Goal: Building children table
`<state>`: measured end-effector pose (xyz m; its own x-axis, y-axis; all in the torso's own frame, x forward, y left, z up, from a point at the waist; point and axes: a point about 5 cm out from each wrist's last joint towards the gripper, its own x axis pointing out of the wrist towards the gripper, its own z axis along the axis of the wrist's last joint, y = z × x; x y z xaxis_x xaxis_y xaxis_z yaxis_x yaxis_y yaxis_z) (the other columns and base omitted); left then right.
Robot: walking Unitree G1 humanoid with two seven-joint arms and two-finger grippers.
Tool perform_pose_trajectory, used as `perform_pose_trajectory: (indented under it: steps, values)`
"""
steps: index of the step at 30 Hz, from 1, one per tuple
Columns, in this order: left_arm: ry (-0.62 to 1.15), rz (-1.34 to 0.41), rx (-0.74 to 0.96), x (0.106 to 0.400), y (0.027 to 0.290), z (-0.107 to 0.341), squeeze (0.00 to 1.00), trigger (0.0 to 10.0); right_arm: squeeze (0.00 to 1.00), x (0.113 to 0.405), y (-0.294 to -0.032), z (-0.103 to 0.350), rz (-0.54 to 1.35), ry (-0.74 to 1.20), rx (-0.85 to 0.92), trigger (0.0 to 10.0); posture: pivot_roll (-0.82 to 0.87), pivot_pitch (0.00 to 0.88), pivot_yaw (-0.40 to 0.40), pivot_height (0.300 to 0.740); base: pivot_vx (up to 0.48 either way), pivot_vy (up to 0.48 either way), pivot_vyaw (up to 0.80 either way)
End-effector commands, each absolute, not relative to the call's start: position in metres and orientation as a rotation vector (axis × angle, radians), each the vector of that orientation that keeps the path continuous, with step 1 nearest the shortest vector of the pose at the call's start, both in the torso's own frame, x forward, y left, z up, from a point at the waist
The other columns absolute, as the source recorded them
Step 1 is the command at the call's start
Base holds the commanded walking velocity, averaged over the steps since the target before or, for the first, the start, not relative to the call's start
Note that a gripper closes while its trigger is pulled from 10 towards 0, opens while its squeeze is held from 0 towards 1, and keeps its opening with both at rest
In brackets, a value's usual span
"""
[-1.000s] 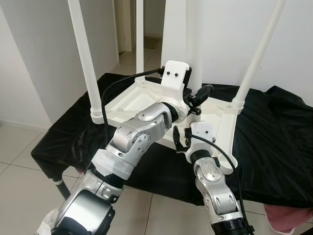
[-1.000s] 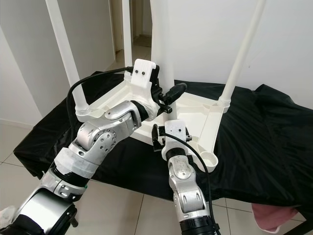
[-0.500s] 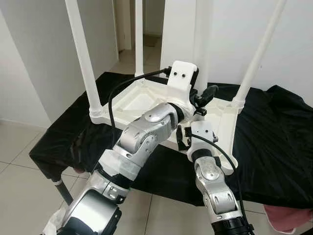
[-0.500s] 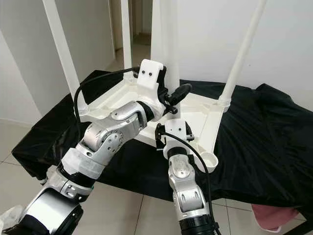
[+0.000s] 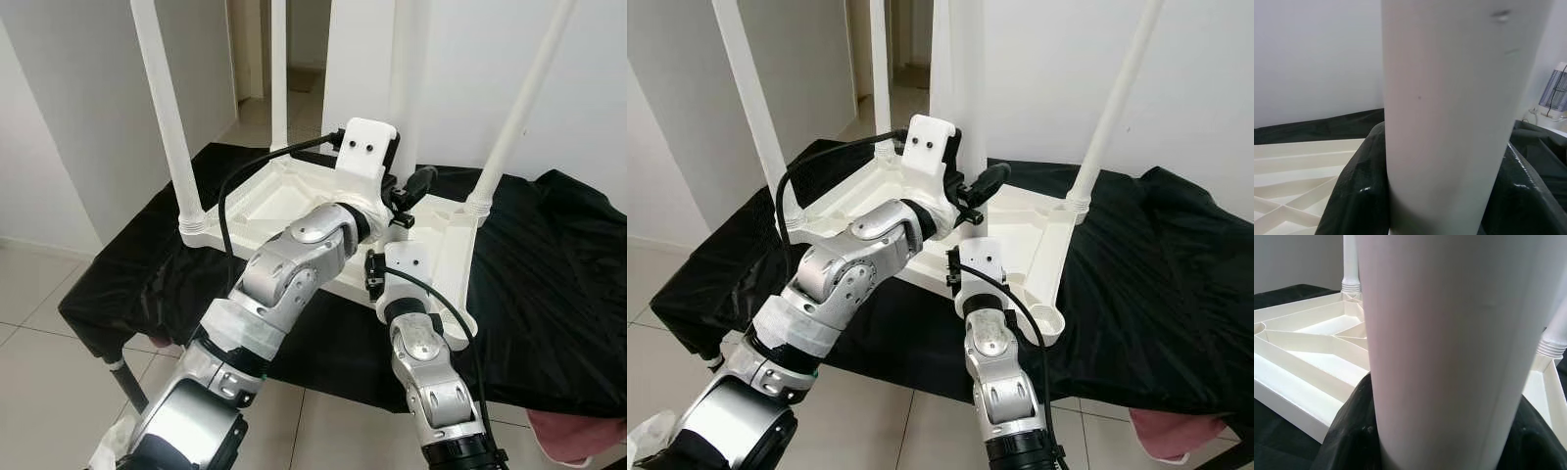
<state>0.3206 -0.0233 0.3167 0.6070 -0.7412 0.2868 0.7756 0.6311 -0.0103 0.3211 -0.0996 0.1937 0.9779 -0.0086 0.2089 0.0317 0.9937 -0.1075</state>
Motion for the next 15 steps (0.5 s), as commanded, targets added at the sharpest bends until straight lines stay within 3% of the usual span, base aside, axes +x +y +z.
perform_pose_trajectory:
  steps: [1,2,3,11,12,13,14,15]
  values:
    - [-0.289,-0.911,-0.127,0.32,-0.025,0.32,0.0,10.0,0.0,0.322,-0.101,0.191,-0.036,-0.183,-0.083,10.0,-0.01,0.093,0.001,0.74,0.0,0.0,0.0]
    - [-0.28,-0.918,-0.15,0.32,-0.025,0.319,0.09,10.0,0.0,0.323,-0.102,0.189,-0.036,-0.163,-0.042,10.0,-0.01,0.093,0.001,0.74,0.0,0.0,0.0]
    - [-0.269,-0.925,-0.181,0.32,-0.024,0.319,1.0,10.0,0.0,0.324,-0.103,0.187,-0.037,-0.141,-0.001,10.0,-0.01,0.093,0.001,0.74,0.0,0.0,0.0]
    - [-0.28,-0.954,-0.222,0.316,-0.024,0.322,1.0,10.0,0.0,0.326,-0.111,0.185,-0.069,-0.107,0.08,10.0,-0.01,0.092,0.001,0.74,0.0,0.0,0.0]
    - [-0.291,-0.964,-0.222,0.315,-0.024,0.323,0.81,10.0,0.0,0.326,-0.111,0.185,-0.071,-0.108,0.082,10.0,-0.01,0.094,0.002,0.74,0.0,0.0,0.0]
    - [-0.291,-0.964,-0.222,0.315,-0.024,0.323,0.81,10.0,0.0,0.326,-0.111,0.185,-0.071,-0.108,0.082,10.0,-0.01,0.094,0.002,0.74,0.0,0.0,0.0]
    - [-0.299,-0.968,-0.222,0.314,-0.024,0.324,0.0,10.0,0.0,0.326,-0.112,0.185,-0.072,-0.109,0.081,10.0,-0.01,0.094,0.002,0.74,0.0,0.0,0.0]
    - [-0.304,-0.972,-0.224,0.313,-0.024,0.325,0.0,10.0,0.0,0.326,-0.112,0.185,-0.072,-0.11,0.081,10.0,-0.01,0.093,0.001,0.74,0.0,0.0,0.0]
